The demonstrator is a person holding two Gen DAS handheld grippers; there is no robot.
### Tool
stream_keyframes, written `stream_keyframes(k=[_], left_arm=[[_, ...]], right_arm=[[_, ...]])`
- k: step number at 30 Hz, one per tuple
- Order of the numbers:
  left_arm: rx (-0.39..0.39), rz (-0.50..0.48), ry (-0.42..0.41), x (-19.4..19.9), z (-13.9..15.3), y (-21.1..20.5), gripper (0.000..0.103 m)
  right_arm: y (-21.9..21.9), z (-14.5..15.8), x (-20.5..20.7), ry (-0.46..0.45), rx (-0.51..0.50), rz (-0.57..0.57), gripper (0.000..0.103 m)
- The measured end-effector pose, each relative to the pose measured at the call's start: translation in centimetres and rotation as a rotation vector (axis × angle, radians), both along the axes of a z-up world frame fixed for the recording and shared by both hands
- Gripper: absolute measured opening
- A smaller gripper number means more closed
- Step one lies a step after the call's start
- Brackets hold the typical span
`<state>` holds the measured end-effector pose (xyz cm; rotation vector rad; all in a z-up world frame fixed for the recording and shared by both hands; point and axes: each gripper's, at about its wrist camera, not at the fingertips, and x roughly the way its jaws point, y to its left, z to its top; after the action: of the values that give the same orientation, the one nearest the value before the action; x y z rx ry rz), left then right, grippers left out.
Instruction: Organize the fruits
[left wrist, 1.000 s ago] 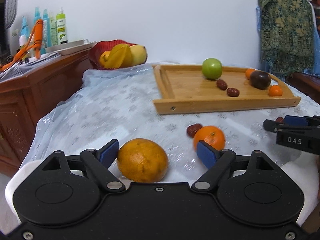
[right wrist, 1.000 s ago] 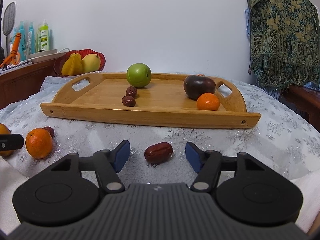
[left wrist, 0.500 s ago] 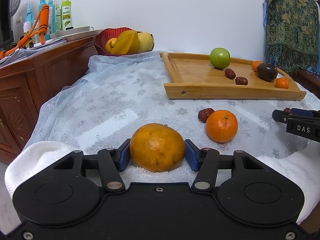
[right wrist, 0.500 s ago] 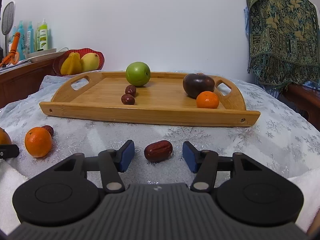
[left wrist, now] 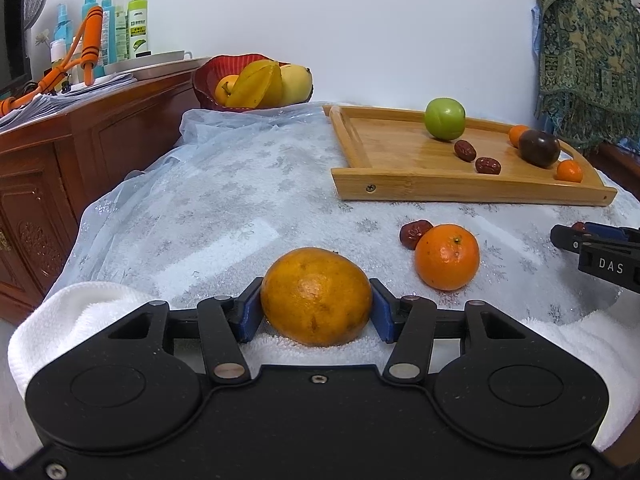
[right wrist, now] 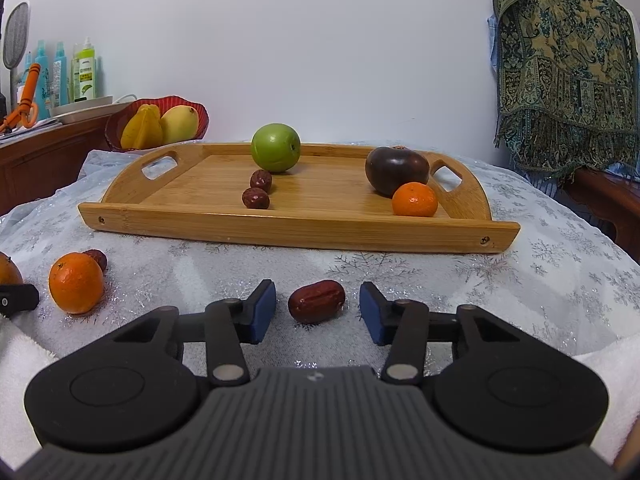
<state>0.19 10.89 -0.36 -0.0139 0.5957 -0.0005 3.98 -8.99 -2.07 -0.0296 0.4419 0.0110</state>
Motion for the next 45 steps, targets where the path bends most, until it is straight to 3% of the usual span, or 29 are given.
stream_keyframes(k=[14,27,45], left_arm=[[-0.006,0.003,-0.002,-0.1,0.0,0.0,0.05],[-0.044,-0.002,0.002,0.2,0.5,-0.5,0.05],[-0.065,-0.044,-0.07,2.1,3.6,-3.5,0.05]], right_arm=[[0.2,0.0,-0.1,-0.006,-0.003,-0.002,0.036],[0.1,0.3,-0.2,-0.014,0.014,-0.013,0.035],[0.1,1.9,0.8,-0.07,0.025,0.01,0.035]])
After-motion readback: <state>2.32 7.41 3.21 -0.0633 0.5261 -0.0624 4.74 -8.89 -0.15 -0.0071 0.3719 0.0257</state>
